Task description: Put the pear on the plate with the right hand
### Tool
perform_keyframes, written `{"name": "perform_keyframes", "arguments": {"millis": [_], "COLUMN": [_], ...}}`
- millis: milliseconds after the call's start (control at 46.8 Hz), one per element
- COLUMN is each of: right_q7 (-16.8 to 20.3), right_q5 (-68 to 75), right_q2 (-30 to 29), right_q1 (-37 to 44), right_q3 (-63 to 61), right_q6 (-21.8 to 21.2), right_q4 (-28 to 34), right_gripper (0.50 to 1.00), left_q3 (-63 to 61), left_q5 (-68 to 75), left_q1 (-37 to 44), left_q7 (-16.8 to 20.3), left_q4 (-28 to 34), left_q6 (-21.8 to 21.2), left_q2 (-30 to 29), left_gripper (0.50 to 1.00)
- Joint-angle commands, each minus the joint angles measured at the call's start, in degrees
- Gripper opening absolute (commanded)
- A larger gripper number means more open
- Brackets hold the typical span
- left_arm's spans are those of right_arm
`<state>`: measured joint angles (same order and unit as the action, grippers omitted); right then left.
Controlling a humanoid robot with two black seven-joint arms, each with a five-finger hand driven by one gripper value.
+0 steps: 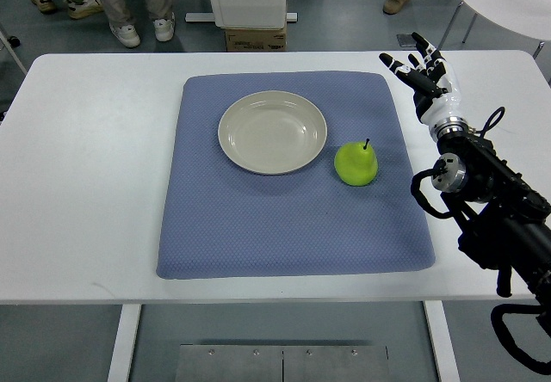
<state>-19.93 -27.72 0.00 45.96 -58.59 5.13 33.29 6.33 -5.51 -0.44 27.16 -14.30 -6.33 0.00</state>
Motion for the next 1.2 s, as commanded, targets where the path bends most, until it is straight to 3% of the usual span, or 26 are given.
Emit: {"name": "perform_keyframes", "arguments": {"millis": [0, 749, 1176], "right_q7": [-0.38, -0.55, -0.64], "right_q5": [0.03, 0.12, 0.12], "right_q2": [0.00, 0.00, 2.90], "right_q1": [0.09, 0.53, 0.27], "right_q3": [0.05, 0.05, 7.96], "right_q6": [0.05, -0.21, -8.12], "right_q4": [-0.07, -0.42, -0.07], "right_gripper": [1.000, 1.000, 1.000], "left_q3": [0.00, 0.00, 0.00], "left_q5": [0.06, -0.03, 0.06], "left_q1": [0.00, 0.00, 0.00], "left_q7": [0.00, 0.00, 0.00], "left_q4": [-0.03, -0.03, 0.06], "left_q6": [0.00, 0.00, 0.00], "left_q2": [0.00, 0.00, 0.00], "left_gripper": [1.000, 1.000, 1.000]}}
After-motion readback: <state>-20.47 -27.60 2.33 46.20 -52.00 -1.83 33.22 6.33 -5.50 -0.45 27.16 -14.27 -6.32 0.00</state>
